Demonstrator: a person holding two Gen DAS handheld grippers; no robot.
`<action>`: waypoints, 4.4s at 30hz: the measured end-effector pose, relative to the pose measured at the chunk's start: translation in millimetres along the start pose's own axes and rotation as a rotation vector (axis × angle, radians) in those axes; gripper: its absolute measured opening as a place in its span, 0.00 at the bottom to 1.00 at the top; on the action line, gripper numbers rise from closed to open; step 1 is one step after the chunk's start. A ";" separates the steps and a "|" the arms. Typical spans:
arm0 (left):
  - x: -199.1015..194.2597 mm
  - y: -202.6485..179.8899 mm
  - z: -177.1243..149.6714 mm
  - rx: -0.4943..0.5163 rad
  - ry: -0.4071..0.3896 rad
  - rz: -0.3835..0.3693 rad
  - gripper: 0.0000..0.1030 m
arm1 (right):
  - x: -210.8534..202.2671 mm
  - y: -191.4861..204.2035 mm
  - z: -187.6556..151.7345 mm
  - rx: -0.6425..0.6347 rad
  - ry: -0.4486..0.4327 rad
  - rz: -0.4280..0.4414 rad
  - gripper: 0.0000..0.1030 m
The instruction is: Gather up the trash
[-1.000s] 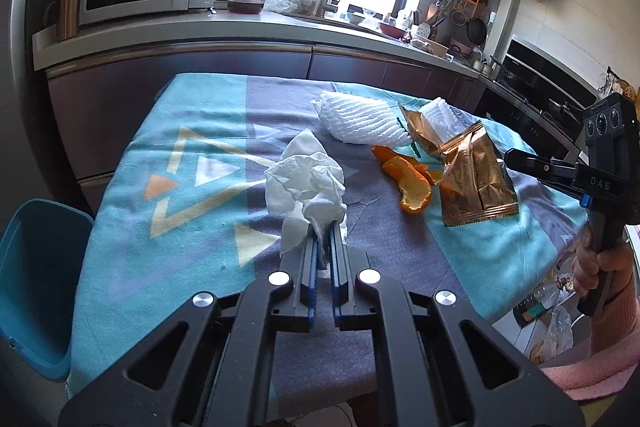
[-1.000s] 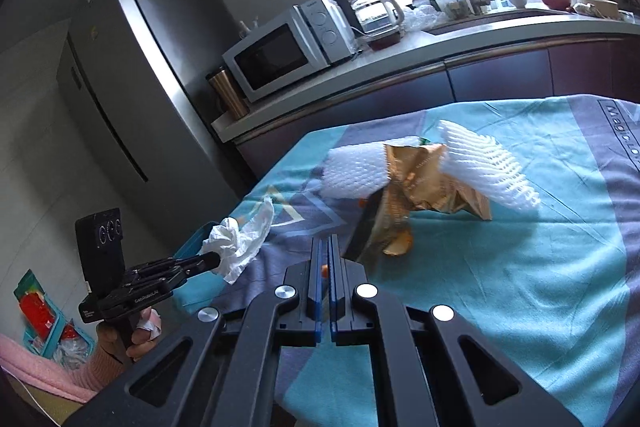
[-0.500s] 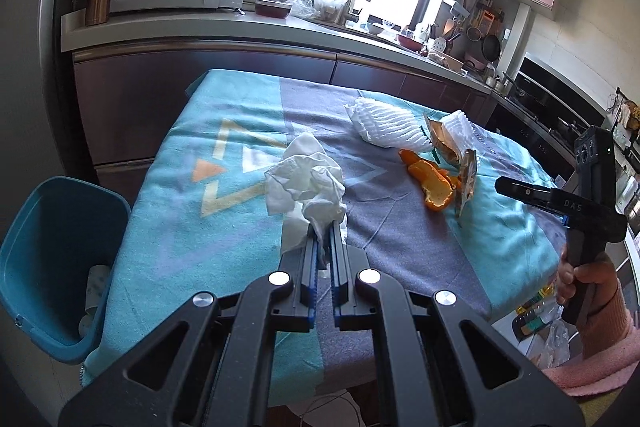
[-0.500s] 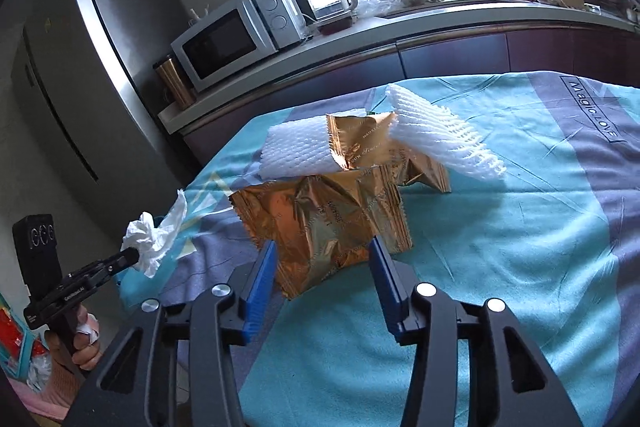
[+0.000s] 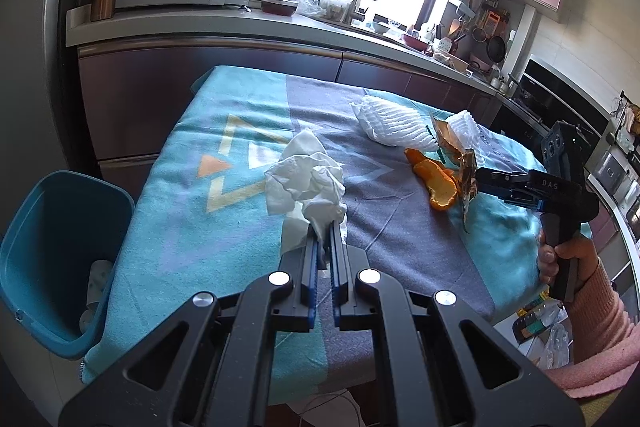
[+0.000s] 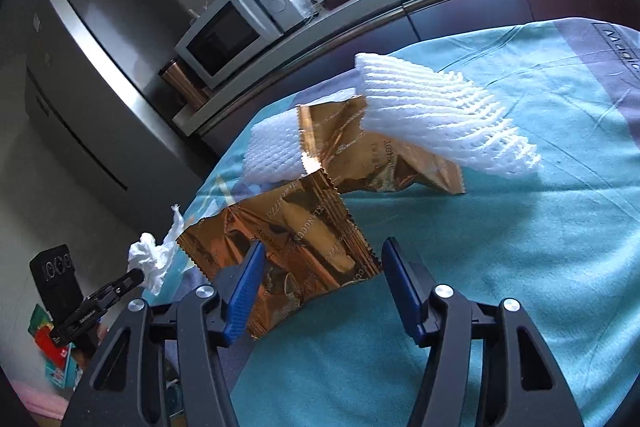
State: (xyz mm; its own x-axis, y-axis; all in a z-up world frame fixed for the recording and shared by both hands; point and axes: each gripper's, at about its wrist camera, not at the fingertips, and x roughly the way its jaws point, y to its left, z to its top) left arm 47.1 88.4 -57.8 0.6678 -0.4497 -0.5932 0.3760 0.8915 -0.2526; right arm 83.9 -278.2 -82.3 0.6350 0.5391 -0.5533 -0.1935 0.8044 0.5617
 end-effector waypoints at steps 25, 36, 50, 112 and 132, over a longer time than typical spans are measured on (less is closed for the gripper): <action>7.5 2.4 -3.9 -0.008 0.023 0.017 0.06 | 7.1 16.2 -24.3 -0.050 0.101 0.076 0.16; -13.4 9.5 -5.7 -0.006 -0.012 0.037 0.06 | -19.9 57.4 -21.6 -0.122 0.036 0.201 0.08; -75.5 73.0 -11.9 -0.097 -0.097 0.218 0.06 | 74.3 150.1 0.7 -0.218 0.112 0.358 0.08; -21.1 189.9 -40.5 -0.283 0.056 0.446 0.20 | 180.5 271.7 -11.2 -0.455 0.301 0.283 0.28; 7.1 39.3 15.8 -0.016 -0.045 0.159 0.32 | 24.5 124.1 13.3 -0.270 -0.044 -0.017 0.40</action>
State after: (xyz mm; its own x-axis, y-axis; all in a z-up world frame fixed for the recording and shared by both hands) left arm 76.8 119.5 -59.8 0.7462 -0.3041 -0.5922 0.2531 0.9524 -0.1702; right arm 85.4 -168.5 -17.9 0.6706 0.5185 -0.5306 -0.3714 0.8538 0.3649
